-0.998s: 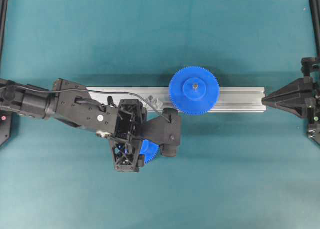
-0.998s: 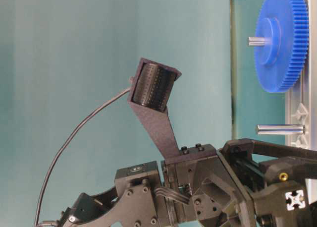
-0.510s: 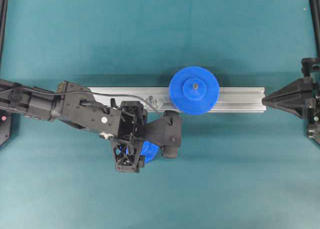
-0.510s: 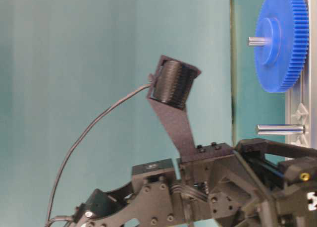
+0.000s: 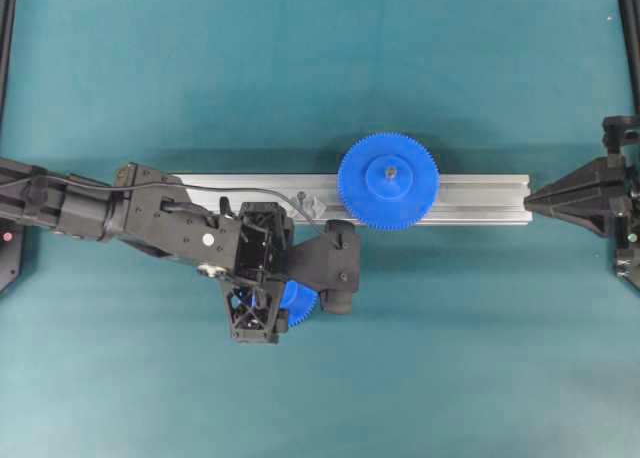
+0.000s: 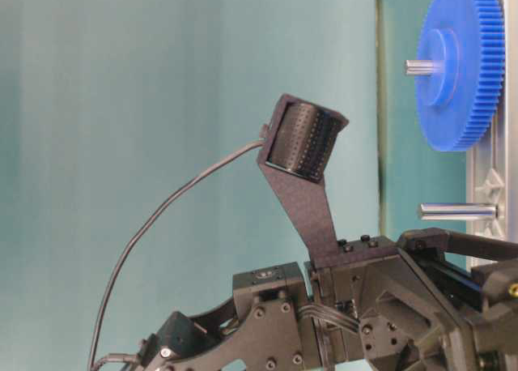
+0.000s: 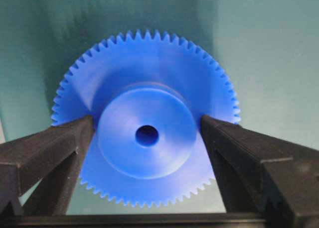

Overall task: Find the location of the shaft and insert the small gear.
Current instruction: 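Lift the blue gear off the table with the left gripper, then carry the gear over the empty left shaft on the rail, then lower the gear onto the shaft, meshing with the large gear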

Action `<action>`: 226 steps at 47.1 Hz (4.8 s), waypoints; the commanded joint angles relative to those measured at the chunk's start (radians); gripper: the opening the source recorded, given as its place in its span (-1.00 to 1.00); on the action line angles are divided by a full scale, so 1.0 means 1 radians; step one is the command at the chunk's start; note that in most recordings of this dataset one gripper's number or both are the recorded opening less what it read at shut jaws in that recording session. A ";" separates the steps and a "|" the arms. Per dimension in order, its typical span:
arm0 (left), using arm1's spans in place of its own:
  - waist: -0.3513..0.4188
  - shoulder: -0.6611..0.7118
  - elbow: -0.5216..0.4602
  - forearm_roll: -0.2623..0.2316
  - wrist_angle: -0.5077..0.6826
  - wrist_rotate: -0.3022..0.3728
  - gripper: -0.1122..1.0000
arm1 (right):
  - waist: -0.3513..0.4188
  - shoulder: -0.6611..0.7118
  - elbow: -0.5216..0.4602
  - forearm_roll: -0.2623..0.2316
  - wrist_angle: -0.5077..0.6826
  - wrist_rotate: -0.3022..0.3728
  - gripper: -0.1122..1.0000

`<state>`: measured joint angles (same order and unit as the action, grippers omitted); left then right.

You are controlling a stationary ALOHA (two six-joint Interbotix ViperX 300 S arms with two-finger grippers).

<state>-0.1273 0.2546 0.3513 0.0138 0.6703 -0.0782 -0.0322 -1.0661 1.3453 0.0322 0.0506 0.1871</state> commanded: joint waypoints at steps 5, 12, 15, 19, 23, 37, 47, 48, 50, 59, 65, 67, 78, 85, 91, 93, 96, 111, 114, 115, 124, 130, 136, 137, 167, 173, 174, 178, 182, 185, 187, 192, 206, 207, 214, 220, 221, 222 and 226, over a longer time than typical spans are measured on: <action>0.000 -0.005 0.002 0.002 -0.011 0.003 0.89 | -0.002 0.008 -0.011 0.002 -0.005 0.014 -0.71; 0.000 -0.003 0.000 0.002 -0.014 0.005 0.89 | -0.002 0.008 -0.011 0.002 -0.005 0.014 -0.71; 0.000 -0.002 0.000 0.002 -0.014 0.000 0.89 | -0.002 0.008 -0.011 0.002 -0.005 0.014 -0.71; 0.000 -0.003 -0.003 0.002 -0.014 -0.002 0.89 | -0.002 0.008 -0.011 0.002 -0.005 0.014 -0.71; 0.000 -0.003 -0.005 0.002 -0.011 -0.002 0.88 | -0.002 0.008 -0.011 0.002 -0.005 0.014 -0.71; -0.003 -0.006 -0.005 0.002 0.012 0.008 0.33 | -0.002 0.008 -0.011 0.002 -0.005 0.015 -0.71; -0.003 -0.011 -0.006 0.002 0.011 0.008 0.33 | -0.002 0.008 -0.011 0.002 -0.005 0.015 -0.71; -0.003 -0.011 -0.006 0.002 0.012 0.008 0.33 | -0.002 0.008 -0.011 0.000 -0.005 0.015 -0.71; -0.003 -0.011 -0.006 0.003 0.012 0.008 0.33 | -0.002 0.008 -0.011 0.002 -0.005 0.015 -0.71; -0.003 -0.011 -0.006 0.006 0.012 0.009 0.33 | -0.002 0.008 -0.011 0.002 -0.005 0.015 -0.71; -0.003 -0.028 -0.009 0.006 0.020 0.023 0.33 | -0.002 0.008 -0.011 0.002 -0.005 0.015 -0.71; -0.002 -0.035 -0.014 0.006 0.031 0.031 0.33 | -0.002 0.008 -0.011 0.002 -0.005 0.015 -0.71; 0.000 -0.071 -0.054 0.006 0.129 0.051 0.33 | -0.002 0.008 -0.011 0.002 -0.005 0.015 -0.71; 0.000 -0.092 -0.097 0.006 0.176 0.049 0.33 | -0.002 0.008 -0.011 0.002 -0.005 0.015 -0.71; 0.003 -0.103 -0.129 0.006 0.218 0.049 0.33 | -0.002 0.008 -0.011 0.002 -0.005 0.015 -0.71; 0.006 -0.106 -0.140 0.006 0.232 0.051 0.33 | -0.002 0.008 -0.011 0.002 -0.005 0.015 -0.71; 0.009 -0.110 -0.153 0.006 0.253 0.052 0.33 | -0.002 0.008 -0.011 0.002 -0.005 0.015 -0.71; 0.035 -0.132 -0.201 0.009 0.331 0.064 0.33 | -0.002 0.008 -0.011 0.002 -0.005 0.015 -0.71; 0.040 -0.132 -0.209 0.009 0.348 0.075 0.33 | -0.002 0.006 -0.011 0.002 -0.005 0.015 -0.71; 0.040 -0.132 -0.213 0.008 0.354 0.080 0.33 | -0.002 0.006 -0.011 0.002 -0.005 0.015 -0.71; 0.046 -0.132 -0.241 0.008 0.377 0.123 0.33 | -0.002 0.008 -0.011 0.002 -0.005 0.015 -0.71; 0.049 -0.130 -0.253 0.008 0.377 0.137 0.33 | -0.002 0.006 -0.011 0.002 -0.005 0.015 -0.71; 0.057 -0.132 -0.261 0.009 0.379 0.141 0.33 | -0.002 0.006 -0.011 0.002 -0.005 0.015 -0.71; 0.057 -0.132 -0.262 0.008 0.380 0.143 0.33 | -0.002 0.008 -0.011 0.002 -0.005 0.015 -0.71; 0.120 -0.118 -0.328 0.012 0.426 0.235 0.33 | -0.002 0.006 -0.006 0.002 -0.005 0.021 -0.71; 0.138 -0.118 -0.328 0.012 0.426 0.245 0.33 | -0.002 0.008 -0.003 0.002 -0.005 0.040 -0.71; 0.140 -0.120 -0.328 0.012 0.426 0.249 0.33 | -0.002 0.006 -0.002 0.002 -0.005 0.041 -0.71; 0.149 -0.120 -0.330 0.012 0.425 0.262 0.33 | -0.002 0.006 0.002 0.000 -0.005 0.048 -0.71; 0.160 -0.117 -0.330 0.012 0.419 0.272 0.33 | -0.002 0.006 0.003 -0.002 -0.005 0.048 -0.71; 0.169 -0.117 -0.331 0.012 0.414 0.275 0.33 | -0.002 0.006 0.003 -0.003 -0.005 0.048 -0.71; 0.175 -0.115 -0.331 0.012 0.410 0.275 0.33 | -0.002 0.006 0.006 -0.003 -0.005 0.048 -0.71; 0.184 -0.115 -0.331 0.012 0.396 0.276 0.33 | -0.002 0.006 0.008 -0.002 -0.005 0.048 -0.71; 0.196 -0.103 -0.333 0.012 0.370 0.296 0.33 | -0.008 0.006 0.008 -0.003 -0.006 0.048 -0.71; 0.196 -0.101 -0.333 0.012 0.368 0.298 0.33 | -0.008 0.005 0.008 -0.003 -0.006 0.048 -0.71; 0.196 -0.086 -0.333 0.012 0.360 0.302 0.33 | -0.011 0.005 0.009 -0.003 -0.006 0.048 -0.71; 0.196 -0.078 -0.333 0.012 0.360 0.302 0.33 | -0.011 0.002 0.008 -0.003 -0.006 0.048 -0.71; 0.198 -0.077 -0.333 0.014 0.359 0.302 0.33 | -0.011 0.000 0.008 -0.003 -0.006 0.048 -0.71; 0.198 -0.077 -0.333 0.014 0.357 0.302 0.33 | -0.011 0.000 0.008 -0.003 -0.005 0.048 -0.71; 0.202 -0.072 -0.333 0.012 0.353 0.305 0.33 | -0.011 -0.002 0.008 -0.003 -0.005 0.048 -0.71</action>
<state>0.0675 0.1994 0.0476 0.0215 1.0308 0.2240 -0.0399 -1.0723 1.3637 0.0307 0.0522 0.2255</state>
